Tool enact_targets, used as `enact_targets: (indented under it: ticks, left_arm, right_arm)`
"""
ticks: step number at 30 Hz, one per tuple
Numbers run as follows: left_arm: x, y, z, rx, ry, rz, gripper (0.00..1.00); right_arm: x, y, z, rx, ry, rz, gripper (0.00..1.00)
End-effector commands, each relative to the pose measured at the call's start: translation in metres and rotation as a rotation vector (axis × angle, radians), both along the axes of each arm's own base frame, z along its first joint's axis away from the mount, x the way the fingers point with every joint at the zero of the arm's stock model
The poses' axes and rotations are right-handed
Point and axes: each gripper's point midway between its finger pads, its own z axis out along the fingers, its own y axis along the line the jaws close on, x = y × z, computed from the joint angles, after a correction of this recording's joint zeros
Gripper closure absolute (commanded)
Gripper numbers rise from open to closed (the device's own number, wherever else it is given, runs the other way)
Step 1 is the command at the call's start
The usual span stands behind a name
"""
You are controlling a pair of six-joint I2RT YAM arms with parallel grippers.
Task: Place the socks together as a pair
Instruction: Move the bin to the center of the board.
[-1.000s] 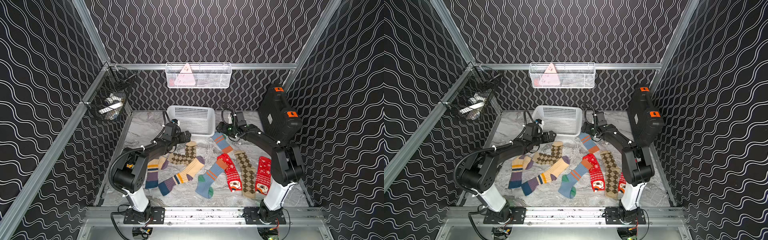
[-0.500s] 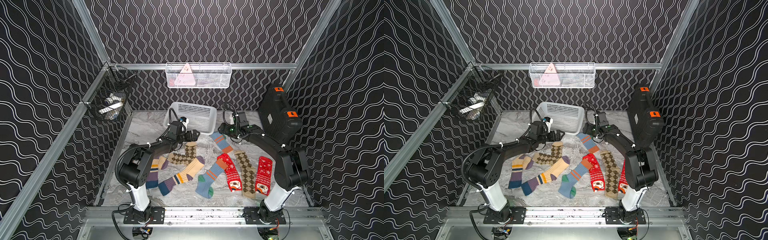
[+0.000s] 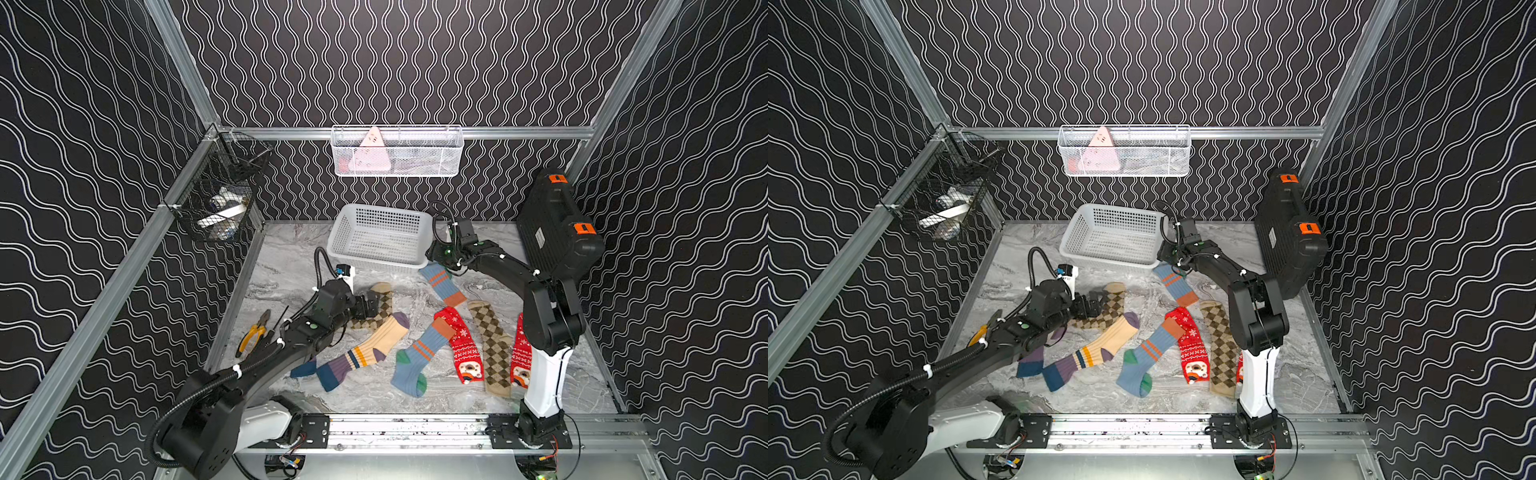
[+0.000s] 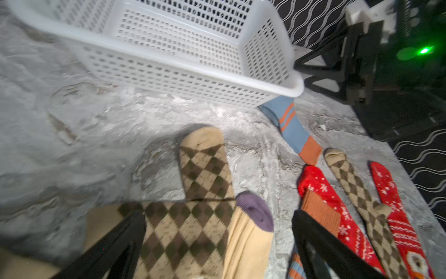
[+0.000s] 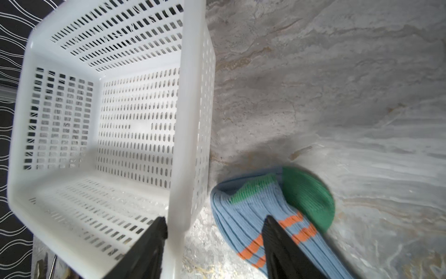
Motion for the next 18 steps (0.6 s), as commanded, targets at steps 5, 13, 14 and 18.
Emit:
enact_targets:
  ticks: [5,13,14,18]
  left_arm:
    - [-0.012,0.012,-0.015,0.018,0.042,0.043,0.01]
    - [-0.014,0.012,-0.005,0.01,0.033,0.033,0.01]
    - [-0.014,0.012,-0.005,0.013,0.034,0.031,0.01]
    - [-0.016,0.012,-0.006,0.015,0.038,0.028,0.01]
  right_arm:
    - [0.014,-0.005,-0.011,-0.054,0.029,-0.022,0.59]
    - [0.011,-0.025,0.005,-0.094,0.016,-0.041,0.72]
    - [0.01,-0.029,0.006,-0.102,0.017,-0.043,0.72]
    - [0.005,-0.046,-0.002,-0.105,0.041,-0.037,0.74]
